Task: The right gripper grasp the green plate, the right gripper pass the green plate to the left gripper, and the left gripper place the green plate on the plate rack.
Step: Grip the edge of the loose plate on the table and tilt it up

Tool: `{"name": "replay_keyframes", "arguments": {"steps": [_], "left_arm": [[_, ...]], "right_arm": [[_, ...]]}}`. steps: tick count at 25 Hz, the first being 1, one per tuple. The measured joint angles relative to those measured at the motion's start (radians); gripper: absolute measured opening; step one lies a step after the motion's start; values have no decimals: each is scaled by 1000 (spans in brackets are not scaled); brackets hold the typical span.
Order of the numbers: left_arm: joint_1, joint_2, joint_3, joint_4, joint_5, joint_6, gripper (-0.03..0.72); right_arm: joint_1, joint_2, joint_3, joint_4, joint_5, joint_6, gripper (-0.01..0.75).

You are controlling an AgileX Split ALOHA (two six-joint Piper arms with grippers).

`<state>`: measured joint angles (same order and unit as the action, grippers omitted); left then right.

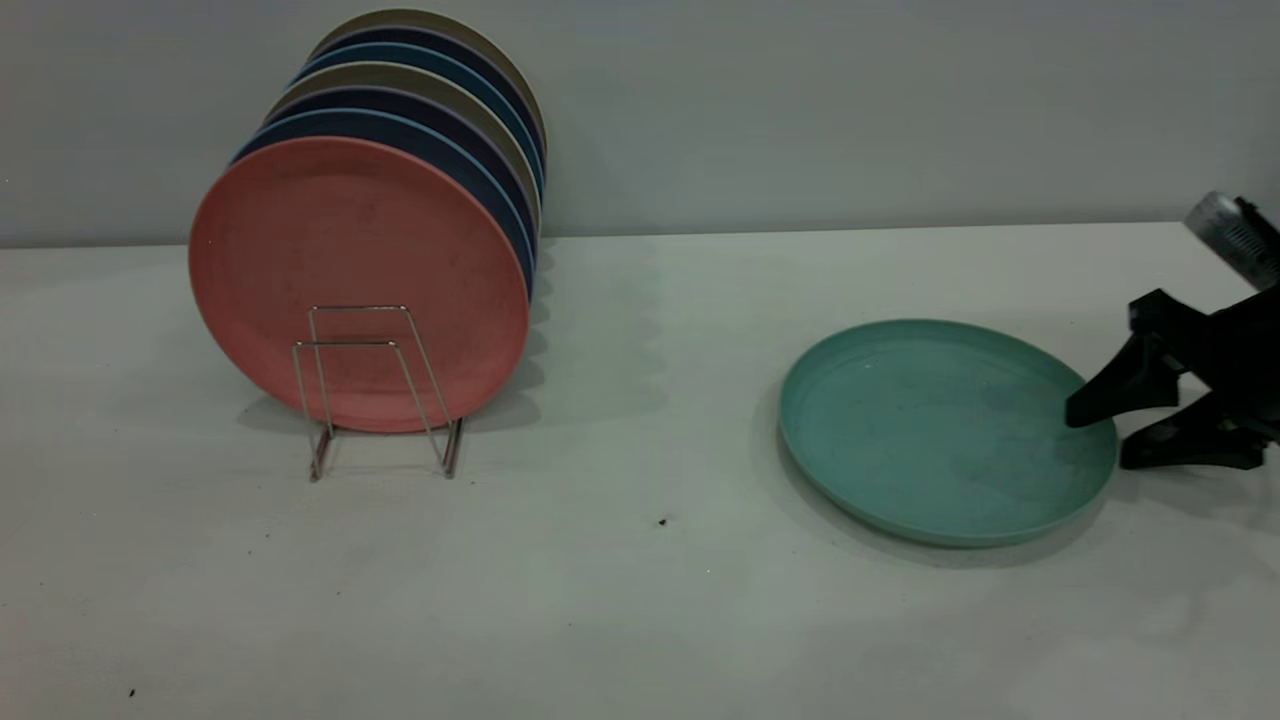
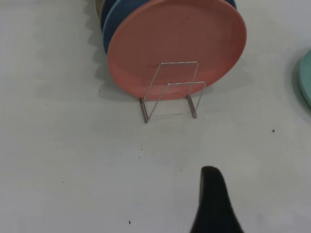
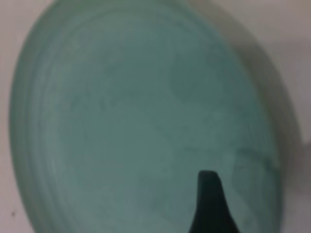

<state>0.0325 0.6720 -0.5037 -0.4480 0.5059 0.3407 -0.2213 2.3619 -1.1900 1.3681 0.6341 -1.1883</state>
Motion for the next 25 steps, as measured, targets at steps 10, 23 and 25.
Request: {"name": "replay_keyframes", "arguments": {"steps": [10,23,25], "left_arm": [[0,0,0,-13,3,-10,519],[0,276,0,-159,45,76,519],[0,356,-1,-217,34,129,519]], "right_arm": [[62,16,-3,25,-45,-15,161],[64,-154,-2,-276,-115,71,13],[73,-199,-1,-314,-115,90,13]]}}
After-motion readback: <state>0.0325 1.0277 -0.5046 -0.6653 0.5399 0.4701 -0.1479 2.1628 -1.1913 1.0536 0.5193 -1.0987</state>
